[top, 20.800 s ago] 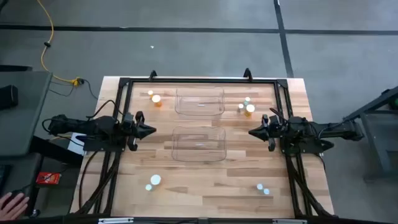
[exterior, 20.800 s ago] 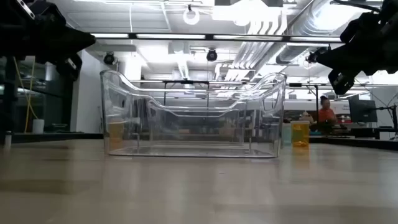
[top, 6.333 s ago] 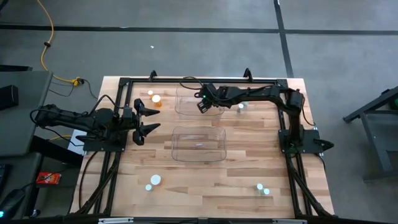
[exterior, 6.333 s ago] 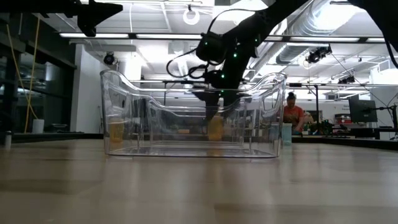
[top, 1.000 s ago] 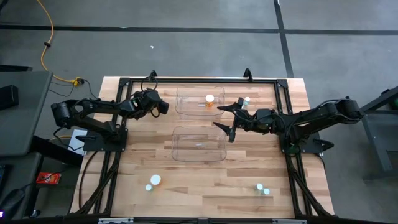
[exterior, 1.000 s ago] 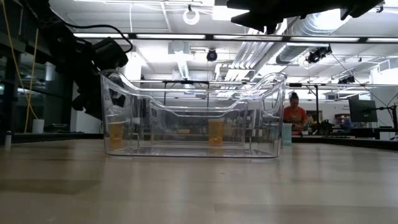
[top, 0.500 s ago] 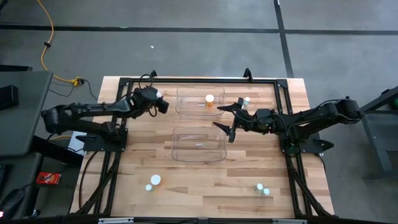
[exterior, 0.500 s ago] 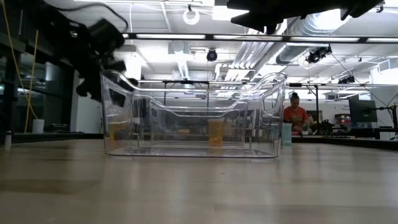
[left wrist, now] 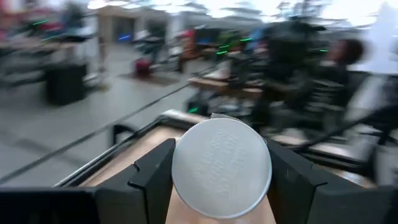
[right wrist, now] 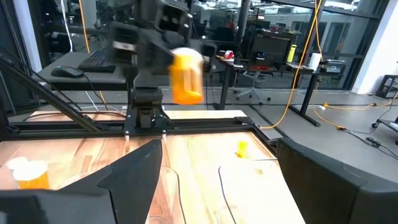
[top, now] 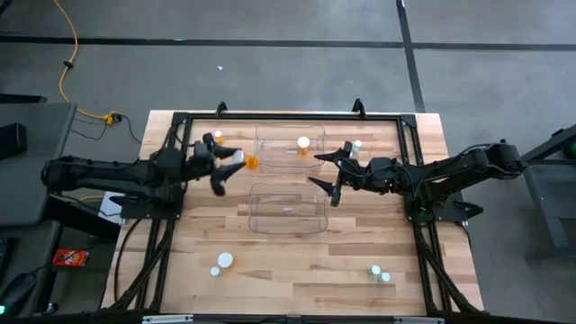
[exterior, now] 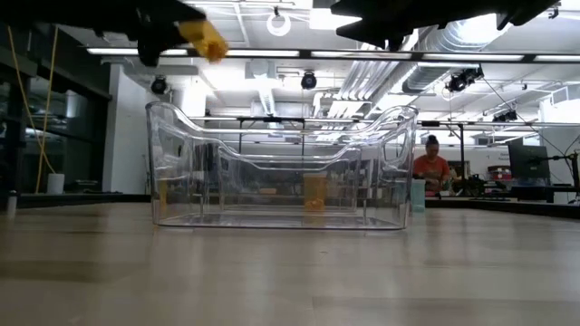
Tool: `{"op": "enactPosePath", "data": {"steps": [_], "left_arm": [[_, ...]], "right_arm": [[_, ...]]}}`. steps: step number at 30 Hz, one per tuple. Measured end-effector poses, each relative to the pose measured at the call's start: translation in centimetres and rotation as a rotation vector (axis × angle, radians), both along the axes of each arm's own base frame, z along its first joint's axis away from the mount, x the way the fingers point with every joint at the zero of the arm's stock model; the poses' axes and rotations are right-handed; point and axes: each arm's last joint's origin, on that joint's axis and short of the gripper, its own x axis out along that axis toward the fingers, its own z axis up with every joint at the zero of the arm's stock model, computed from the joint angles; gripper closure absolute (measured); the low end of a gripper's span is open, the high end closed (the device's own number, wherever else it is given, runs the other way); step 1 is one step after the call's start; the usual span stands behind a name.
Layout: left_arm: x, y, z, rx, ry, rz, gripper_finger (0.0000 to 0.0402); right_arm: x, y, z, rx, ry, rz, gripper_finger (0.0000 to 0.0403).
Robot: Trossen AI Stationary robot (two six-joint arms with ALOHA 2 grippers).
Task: Pick and place medicine bottles into bin by pill shape (circle, oval)
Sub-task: Put the orange capsule bottle into the top transparent bin
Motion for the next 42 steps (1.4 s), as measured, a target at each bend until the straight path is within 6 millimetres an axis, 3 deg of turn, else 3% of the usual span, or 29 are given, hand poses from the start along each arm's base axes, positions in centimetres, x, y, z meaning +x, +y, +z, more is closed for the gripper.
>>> {"op": "enactPosePath", "data": {"steps": [6, 21, 25, 34, 42], "left_arm": [[0.2, -1.4, 0.4, 0.059, -0.023, -0.09, 0.0213], [0.3, -1.3, 0.3, 0.056, -0.021, -0.065, 0.0212], [0.7, -1.0, 0.1, 0.025, 0.002, 0.051, 0.0212], [6.0, 0.4, -1.4, -0.008, 0.213, 0.214, 0.0212], [11.7, 6.3, -2.1, -0.101, 0.439, 0.379, 0.0212]], "right_arm": [[0.0, 0.0, 0.0, 0.001, 0.0, 0.0, 0.0092], [0.0, 0.0, 0.0, 0.001, -0.001, 0.0, 0.0092], [0.0, 0.0, 0.0, 0.015, -0.007, 0.0, 0.0092], [0.0, 0.0, 0.1, 0.024, -0.018, 0.0, 0.0092], [0.0, 0.0, 0.1, 0.024, -0.018, 0.0, 0.0092]]}}
